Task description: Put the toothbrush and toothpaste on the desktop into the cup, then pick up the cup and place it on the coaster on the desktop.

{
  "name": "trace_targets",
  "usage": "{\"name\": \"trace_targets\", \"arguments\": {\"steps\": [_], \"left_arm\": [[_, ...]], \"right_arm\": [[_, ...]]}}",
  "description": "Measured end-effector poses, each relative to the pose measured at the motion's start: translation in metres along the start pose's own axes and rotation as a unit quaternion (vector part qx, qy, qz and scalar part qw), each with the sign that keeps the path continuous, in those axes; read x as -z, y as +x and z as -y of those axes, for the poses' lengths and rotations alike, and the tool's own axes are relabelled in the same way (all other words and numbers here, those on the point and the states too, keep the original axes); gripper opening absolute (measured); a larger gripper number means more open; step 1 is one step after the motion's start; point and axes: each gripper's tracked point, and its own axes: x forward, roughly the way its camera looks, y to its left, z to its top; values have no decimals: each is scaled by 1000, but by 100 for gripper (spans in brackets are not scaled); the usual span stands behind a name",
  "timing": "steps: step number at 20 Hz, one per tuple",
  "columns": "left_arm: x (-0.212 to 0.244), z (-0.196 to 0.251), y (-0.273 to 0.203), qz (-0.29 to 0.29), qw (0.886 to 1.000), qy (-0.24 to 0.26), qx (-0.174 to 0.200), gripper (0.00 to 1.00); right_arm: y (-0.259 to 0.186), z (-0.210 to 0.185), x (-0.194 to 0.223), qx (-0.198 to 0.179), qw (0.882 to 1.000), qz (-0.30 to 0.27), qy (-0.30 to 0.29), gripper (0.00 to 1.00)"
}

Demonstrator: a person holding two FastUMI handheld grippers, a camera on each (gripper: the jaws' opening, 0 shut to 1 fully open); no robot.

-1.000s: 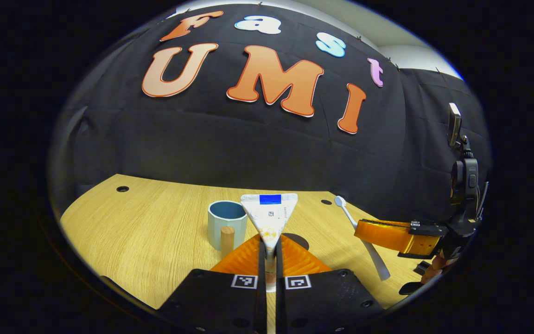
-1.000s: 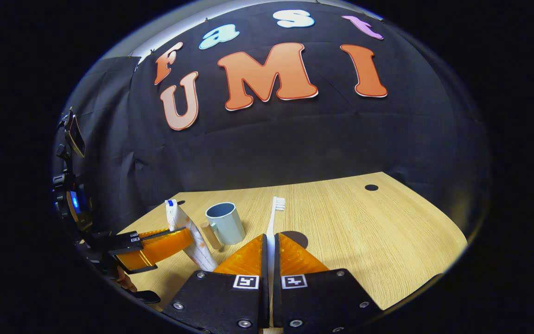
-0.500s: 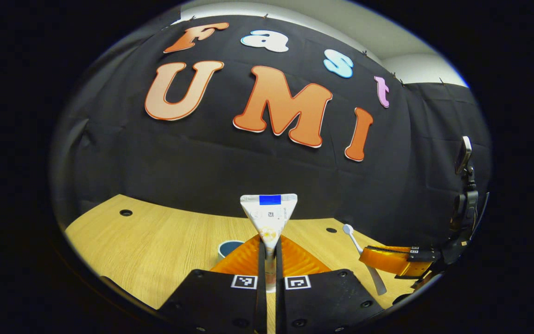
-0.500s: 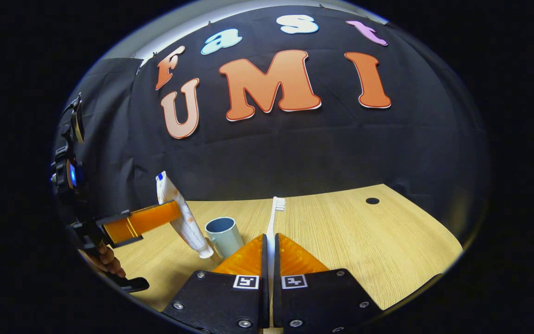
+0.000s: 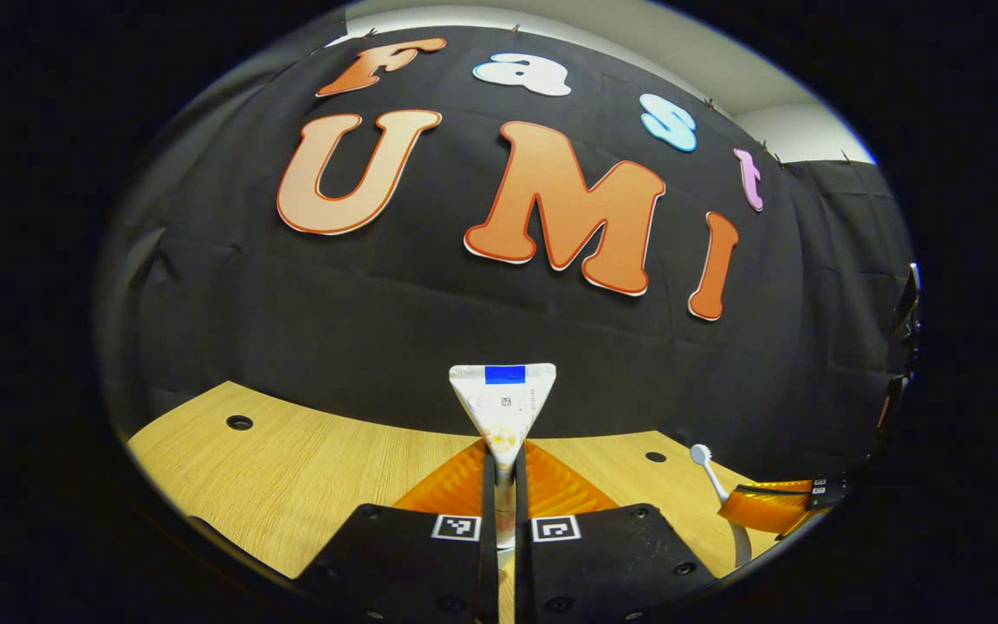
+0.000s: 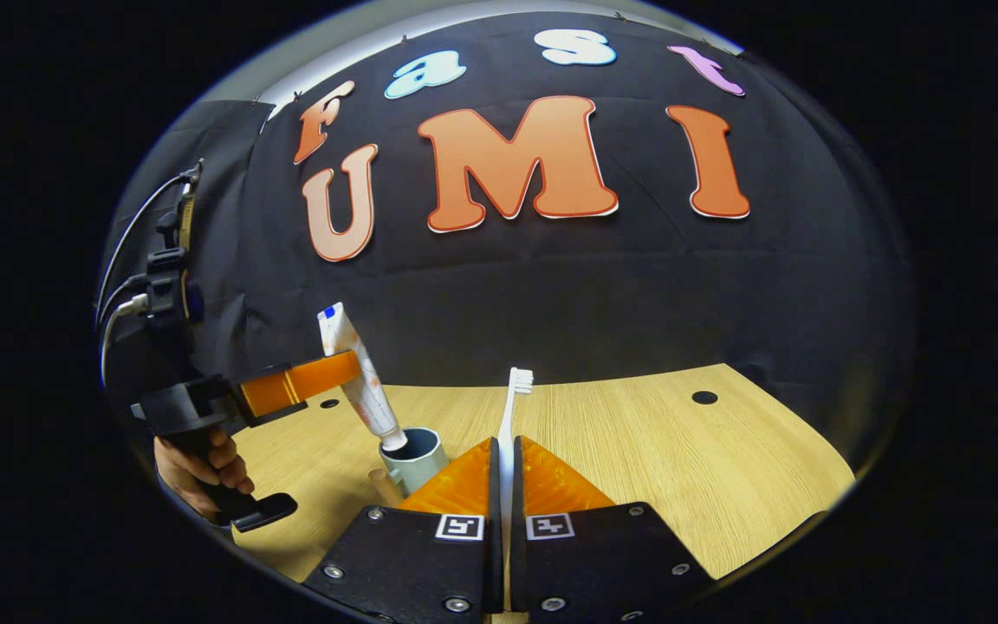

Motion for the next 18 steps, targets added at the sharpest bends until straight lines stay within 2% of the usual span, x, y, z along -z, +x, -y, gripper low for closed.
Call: {"name": "trace_targets", "arguments": {"steps": [4,10,18], "left_arm": [[27,-13,27,-31,999,-1,-6,7],[72,-25,44,-84,996,-10,-12,7],[96,-31,42,-123,992,-6,-12,7]], "right_arm": [[14,-5,1,-2,1000,-6,1,3],[35,-21,-1,-17,1000,-12,-12,3],[49,-56,-18,-52,998,3,-20,4]]}}
